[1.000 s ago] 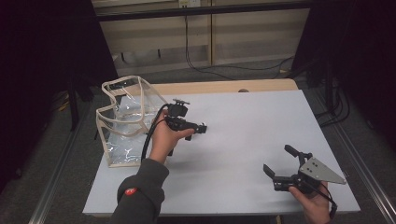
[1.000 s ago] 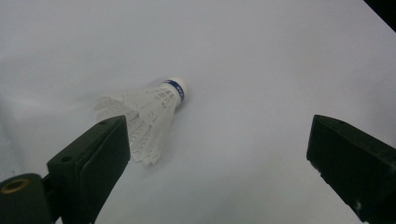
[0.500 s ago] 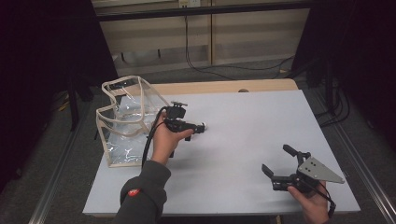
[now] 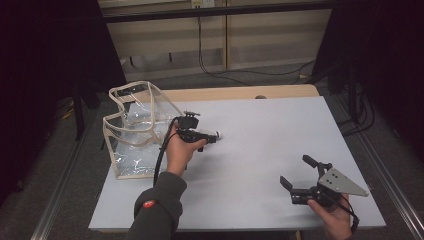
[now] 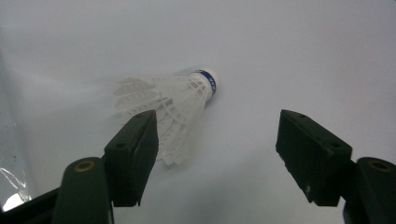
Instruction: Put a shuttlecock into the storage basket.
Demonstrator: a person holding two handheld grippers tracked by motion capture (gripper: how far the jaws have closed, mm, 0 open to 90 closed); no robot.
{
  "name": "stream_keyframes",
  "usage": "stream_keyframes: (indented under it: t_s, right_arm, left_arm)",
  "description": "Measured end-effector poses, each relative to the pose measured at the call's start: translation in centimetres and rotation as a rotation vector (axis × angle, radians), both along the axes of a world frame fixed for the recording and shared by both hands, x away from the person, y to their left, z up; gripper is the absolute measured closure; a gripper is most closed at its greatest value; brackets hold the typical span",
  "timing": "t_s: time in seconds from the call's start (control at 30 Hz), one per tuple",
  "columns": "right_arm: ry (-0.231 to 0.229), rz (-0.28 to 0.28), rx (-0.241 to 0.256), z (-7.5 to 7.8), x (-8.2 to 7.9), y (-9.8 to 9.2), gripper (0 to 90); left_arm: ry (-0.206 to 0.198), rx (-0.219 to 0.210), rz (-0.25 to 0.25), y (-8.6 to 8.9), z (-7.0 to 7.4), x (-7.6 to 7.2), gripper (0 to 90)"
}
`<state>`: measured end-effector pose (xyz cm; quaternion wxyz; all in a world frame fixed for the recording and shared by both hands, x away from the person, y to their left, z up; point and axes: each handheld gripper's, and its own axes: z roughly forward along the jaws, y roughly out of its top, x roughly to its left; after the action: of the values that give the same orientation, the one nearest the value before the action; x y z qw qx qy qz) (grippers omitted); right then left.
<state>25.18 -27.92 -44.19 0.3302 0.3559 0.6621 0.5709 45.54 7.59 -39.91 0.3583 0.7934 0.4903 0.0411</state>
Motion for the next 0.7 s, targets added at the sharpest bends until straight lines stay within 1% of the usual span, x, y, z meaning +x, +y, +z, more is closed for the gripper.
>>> stream_keyframes:
  t_s: [0.03,0.1,0.17,0.23,0.33,0.37,0.4,0.5,0.53,0.57,0.67,0.7]
  right_arm:
    - [-0.002,-0.001,-0.002,0.0,0.0,0.0,1.5]
    - [-0.002,-0.004,0.000,0.0,0.0,-0.1,1.5]
    - [-0.002,-0.005,-0.001,0.0,0.0,-0.1,1.5]
    - [-0.004,-0.004,0.000,0.0,0.0,-0.1,1.5]
    - [-0.004,-0.004,-0.001,0.0,0.0,-0.1,1.5]
    - [-0.003,-0.002,-0.001,0.0,0.0,-0.1,1.5]
    - [-0.003,-0.002,-0.001,0.0,0.0,-0.1,1.5]
    - [-0.002,0.001,-0.004,0.0,0.0,0.0,1.5]
    - [-0.001,0.001,-0.005,0.0,0.0,0.0,1.5]
    - [-0.002,0.000,-0.005,0.0,0.0,0.0,1.5]
    - [-0.004,-0.002,-0.004,0.0,0.0,0.0,1.5]
    - [-0.003,-0.003,-0.001,0.0,0.0,0.0,1.5]
  left_arm:
    - [0.002,-0.004,-0.004,0.0,-0.2,0.1,30.8]
    - [-0.001,0.000,-0.003,-0.1,-0.4,0.1,32.4]
    - [0.003,0.001,-0.013,-0.2,-0.6,0.2,33.8]
    - [-0.001,-0.001,-0.005,-0.3,-0.8,0.3,34.1]
    - [-0.003,0.009,-0.009,-0.4,-0.9,0.4,34.2]
    - [-0.002,0.010,-0.013,-0.4,-1.0,0.5,36.5]
    - [-0.002,0.010,-0.013,-0.4,-1.0,0.5,36.4]
    - [-0.025,0.030,-0.026,-0.5,-1.3,0.7,36.2]
    - [-0.019,0.021,-0.031,-0.6,-1.4,0.8,37.1]
    - [-0.015,0.019,-0.034,-0.6,-1.4,0.8,41.3]
    - [-0.018,0.020,-0.031,-0.8,-1.7,0.9,41.6]
    - [-0.016,0.014,-0.032,-0.8,-1.7,0.9,43.6]
